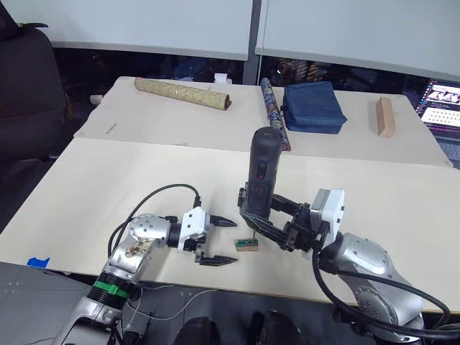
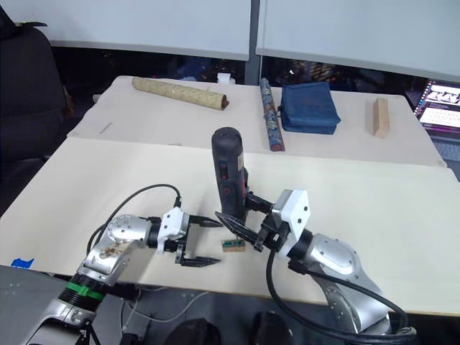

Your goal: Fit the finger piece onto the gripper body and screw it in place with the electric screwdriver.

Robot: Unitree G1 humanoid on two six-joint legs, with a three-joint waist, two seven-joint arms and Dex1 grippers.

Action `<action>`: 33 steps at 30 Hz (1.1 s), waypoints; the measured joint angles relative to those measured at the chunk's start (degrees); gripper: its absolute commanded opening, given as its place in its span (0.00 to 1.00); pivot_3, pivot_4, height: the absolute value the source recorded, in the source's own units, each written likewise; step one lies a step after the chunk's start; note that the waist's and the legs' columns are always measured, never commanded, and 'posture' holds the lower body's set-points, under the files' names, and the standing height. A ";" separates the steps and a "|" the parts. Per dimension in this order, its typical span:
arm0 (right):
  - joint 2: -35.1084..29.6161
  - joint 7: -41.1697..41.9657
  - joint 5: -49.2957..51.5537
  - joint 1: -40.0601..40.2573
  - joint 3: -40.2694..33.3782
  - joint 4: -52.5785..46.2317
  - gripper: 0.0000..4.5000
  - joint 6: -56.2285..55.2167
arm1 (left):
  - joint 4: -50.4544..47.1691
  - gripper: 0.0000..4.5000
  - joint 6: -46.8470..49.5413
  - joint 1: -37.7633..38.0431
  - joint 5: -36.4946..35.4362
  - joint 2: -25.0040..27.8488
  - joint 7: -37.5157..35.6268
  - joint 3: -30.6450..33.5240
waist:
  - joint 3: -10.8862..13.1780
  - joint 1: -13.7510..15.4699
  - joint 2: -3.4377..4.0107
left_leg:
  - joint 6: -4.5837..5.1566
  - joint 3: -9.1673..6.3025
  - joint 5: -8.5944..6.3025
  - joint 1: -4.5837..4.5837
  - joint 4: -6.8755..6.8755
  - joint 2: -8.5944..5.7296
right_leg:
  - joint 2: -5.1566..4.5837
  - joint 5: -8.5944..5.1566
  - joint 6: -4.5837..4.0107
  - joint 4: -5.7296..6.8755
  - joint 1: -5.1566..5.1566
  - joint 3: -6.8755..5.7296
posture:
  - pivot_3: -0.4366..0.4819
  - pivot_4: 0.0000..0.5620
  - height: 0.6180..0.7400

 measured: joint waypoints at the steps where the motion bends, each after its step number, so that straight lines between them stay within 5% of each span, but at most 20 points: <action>1: -0.21 0.51 -0.42 -0.09 0.07 0.43 0.43 -1.09 | 1.57 1.00 -1.05 -0.17 0.74 -0.58 -0.02 -0.17 | 0.00 -0.06 0.00 | 0.00 0.00 0.00 0.00 0.00 0.01 | 0.01 0.00 0.00 0.01 0.00 0.00 | 0.48 0.27 1.00; 18: -0.83 0.78 -0.68 -1.92 0.12 1.55 0.43 -2.97 | 21.49 1.00 -17.84 -6.22 2.89 -6.65 -2.57 -0.02 | -0.16 0.19 -0.02 | 0.04 -0.03 0.01 0.14 0.04 -0.05 | -0.14 0.00 0.00 0.05 0.16 -0.02 | 0.48 0.27 1.00; 33: -1.34 -0.26 -0.34 -2.08 0.11 1.54 0.43 -2.76 | 16.43 1.00 -16.32 -1.45 0.14 -2.46 -9.00 1.10 | -0.21 -1.24 -0.04 | 0.02 0.08 0.01 0.30 -0.10 0.17 | -0.20 0.00 -0.01 0.04 0.14 0.13 | 0.48 0.27 1.00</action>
